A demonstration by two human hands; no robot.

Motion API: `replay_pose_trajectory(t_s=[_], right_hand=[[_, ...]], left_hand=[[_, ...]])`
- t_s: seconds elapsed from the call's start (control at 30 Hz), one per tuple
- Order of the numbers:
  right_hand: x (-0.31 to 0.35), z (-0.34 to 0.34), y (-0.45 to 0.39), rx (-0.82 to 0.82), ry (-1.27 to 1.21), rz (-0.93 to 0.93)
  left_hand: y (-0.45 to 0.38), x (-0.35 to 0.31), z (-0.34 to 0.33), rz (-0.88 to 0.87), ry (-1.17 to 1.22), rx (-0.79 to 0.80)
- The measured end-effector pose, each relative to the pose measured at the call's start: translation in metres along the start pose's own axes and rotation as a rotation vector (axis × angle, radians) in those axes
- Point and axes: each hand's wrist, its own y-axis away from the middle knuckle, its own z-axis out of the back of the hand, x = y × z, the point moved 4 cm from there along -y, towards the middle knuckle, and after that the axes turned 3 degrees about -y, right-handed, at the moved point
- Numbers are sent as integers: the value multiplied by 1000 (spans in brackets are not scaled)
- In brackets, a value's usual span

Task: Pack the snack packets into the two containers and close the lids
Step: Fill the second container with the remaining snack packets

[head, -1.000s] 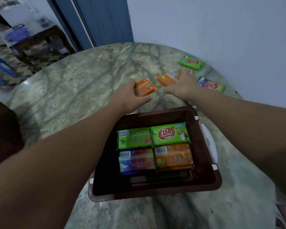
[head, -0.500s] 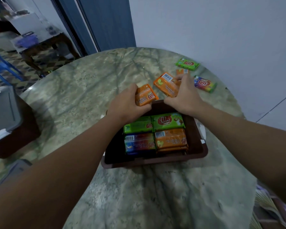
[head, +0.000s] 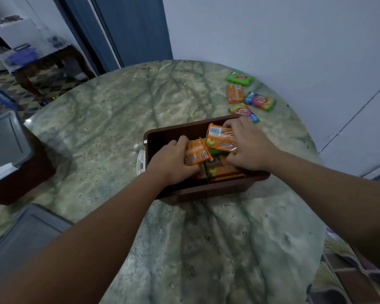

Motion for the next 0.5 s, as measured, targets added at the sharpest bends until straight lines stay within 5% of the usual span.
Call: replay_pose_trajectory(t_s=[0.5], right_hand=[[1,-12,10,172,210,111]], left_hand=[[12,7,-16,8,-154,-11]])
